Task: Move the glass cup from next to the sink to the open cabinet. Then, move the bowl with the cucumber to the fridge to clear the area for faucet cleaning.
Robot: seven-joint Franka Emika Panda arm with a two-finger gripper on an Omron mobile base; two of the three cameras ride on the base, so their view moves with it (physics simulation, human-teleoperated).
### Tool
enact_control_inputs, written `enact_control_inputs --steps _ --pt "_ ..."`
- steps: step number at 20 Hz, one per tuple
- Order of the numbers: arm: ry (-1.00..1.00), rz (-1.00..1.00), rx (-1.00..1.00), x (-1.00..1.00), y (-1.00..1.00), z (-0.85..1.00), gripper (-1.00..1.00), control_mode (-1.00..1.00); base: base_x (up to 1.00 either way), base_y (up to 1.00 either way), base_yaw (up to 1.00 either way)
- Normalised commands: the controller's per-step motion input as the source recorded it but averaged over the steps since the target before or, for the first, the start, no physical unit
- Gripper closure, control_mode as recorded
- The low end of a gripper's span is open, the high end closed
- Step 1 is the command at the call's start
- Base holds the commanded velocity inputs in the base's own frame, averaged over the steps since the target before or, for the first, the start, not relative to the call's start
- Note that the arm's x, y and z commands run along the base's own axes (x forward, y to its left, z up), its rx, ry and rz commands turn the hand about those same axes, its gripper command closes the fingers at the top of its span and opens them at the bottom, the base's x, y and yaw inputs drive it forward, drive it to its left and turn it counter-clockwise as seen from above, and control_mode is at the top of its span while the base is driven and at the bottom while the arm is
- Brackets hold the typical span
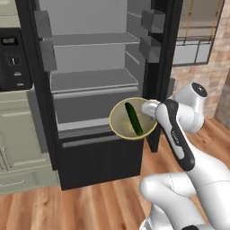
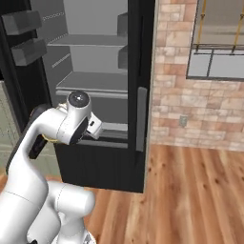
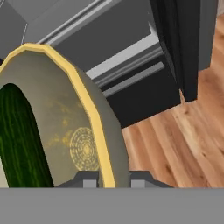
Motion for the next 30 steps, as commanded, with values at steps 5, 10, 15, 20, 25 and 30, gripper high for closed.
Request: enact_control_inputs --steps 5,10,15,20,25,30 --pt "0.0 0.0 0.0 0.0 0.0 0.0 1.0 1.0 0.84 0.55 -0.09" --pt "0.0 0.0 0.0 0.0 0.0 0.0 1.0 1.0 0.14 0.2 0.03" --pt "0.0 0.0 0.0 0.0 0.0 0.0 1.0 1.0 0.0 0.14 0.06" --pt "0.0 0.0 0.0 0.0 0.0 0.0 1.0 1.0 0.15 0.47 0.0" --pt "0.0 0.0 0.0 0.0 0.0 0.0 1.0 1.0 0.13 0.08 0.0" --pt "0.0 0.0 0.0 0.0 0.0 0.0 1.0 1.0 0.32 0.0 -0.03"
